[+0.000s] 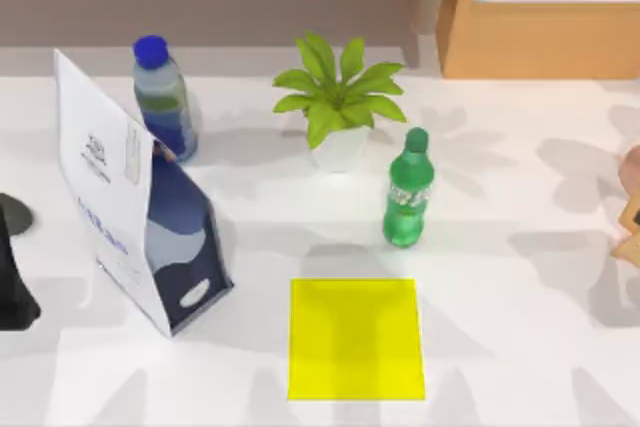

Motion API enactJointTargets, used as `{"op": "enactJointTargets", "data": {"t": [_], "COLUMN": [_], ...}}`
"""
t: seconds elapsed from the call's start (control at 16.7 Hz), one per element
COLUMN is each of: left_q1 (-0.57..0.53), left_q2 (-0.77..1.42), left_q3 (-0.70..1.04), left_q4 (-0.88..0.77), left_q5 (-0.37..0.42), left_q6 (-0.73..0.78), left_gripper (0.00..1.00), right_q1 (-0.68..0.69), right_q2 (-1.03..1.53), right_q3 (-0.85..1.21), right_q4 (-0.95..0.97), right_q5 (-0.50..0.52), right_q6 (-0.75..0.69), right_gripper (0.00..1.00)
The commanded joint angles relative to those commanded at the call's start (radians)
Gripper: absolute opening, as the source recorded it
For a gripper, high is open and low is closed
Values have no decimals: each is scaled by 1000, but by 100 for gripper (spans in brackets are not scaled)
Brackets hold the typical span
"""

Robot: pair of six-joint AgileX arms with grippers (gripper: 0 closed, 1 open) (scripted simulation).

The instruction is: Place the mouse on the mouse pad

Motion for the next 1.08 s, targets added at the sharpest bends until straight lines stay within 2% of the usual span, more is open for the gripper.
{"op": "enactJointTargets", "data": {"t": [0.24, 0.48, 0.72, 1.08], "left_q1": [4, 23, 54, 99], "left_q2": [31, 220, 568, 1248], "left_q3": [30, 218, 543, 1077], "left_q4": [-20, -136, -329, -700], "left_q5": [-2, -7, -11, -6], "left_q6": [31, 220, 576, 1261], "left_gripper": [100, 100, 100, 100], "right_q1": [0, 0, 0, 0], "right_q2": [0, 0, 0, 0], "right_q3": [0, 0, 0, 0], "right_q4": [0, 0, 0, 0], "right_q5": [0, 0, 0, 0], "right_q6": [0, 0, 0, 0], "right_gripper": [100, 100, 100, 100]}}
